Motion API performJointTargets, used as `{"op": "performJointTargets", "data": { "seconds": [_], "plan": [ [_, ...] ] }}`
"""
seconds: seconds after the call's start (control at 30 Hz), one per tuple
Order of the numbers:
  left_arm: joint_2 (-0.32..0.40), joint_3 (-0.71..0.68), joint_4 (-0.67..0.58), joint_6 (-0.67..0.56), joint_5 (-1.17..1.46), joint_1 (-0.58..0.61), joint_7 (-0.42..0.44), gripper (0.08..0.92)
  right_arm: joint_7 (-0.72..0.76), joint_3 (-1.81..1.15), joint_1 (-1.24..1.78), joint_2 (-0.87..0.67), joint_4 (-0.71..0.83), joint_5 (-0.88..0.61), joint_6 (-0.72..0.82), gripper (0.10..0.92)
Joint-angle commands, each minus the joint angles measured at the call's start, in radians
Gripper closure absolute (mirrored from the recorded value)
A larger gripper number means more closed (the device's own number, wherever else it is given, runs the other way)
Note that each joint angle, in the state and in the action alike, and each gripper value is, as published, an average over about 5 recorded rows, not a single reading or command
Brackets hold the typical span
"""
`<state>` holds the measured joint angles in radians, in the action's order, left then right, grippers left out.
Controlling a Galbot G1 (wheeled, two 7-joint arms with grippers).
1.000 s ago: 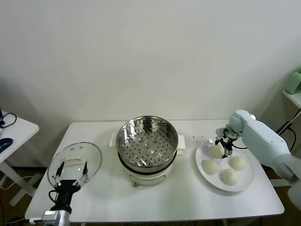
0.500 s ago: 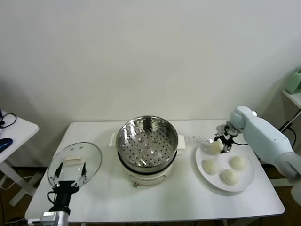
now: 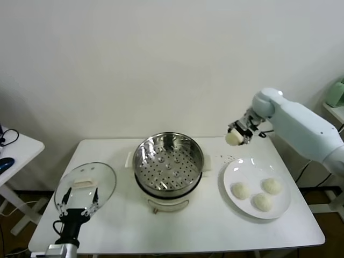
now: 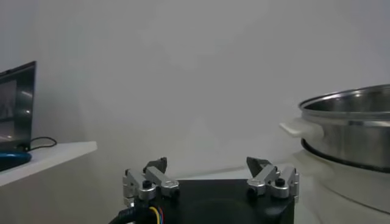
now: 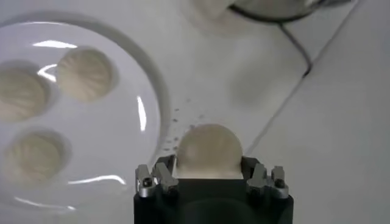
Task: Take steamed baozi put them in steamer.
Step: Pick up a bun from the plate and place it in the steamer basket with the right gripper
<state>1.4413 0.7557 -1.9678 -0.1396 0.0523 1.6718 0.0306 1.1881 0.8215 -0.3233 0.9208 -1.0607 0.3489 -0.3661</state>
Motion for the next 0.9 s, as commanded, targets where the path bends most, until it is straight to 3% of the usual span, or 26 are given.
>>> {"op": "performJointTargets", "data": {
  "seconds": [0.03, 0.23, 0.53, 0.9],
  "plan": [
    [-0.002, -0.001, -0.001, 0.000, -0.006, 0.001, 0.001, 0.177, -0.006, 0.143, -0.259, 0.106, -0.245, -0.024, -0.122, 0.329],
    [-0.003, -0.006, -0.011, 0.001, -0.010, 0.009, 0.003, 0.177, -0.008, 0.149, -0.213, 0.221, -0.281, 0.045, -0.135, 0.322],
    [0.005, -0.010, -0.025, 0.010, -0.015, 0.005, 0.000, 0.177, -0.008, 0.149, -0.079, 0.391, -0.197, 0.137, -0.137, 0.325],
    [-0.001, -0.005, -0.035, 0.009, -0.011, 0.020, -0.001, 0.177, -0.005, 0.153, 0.022, 0.418, -0.096, 0.253, -0.145, 0.321]
  ]
}}
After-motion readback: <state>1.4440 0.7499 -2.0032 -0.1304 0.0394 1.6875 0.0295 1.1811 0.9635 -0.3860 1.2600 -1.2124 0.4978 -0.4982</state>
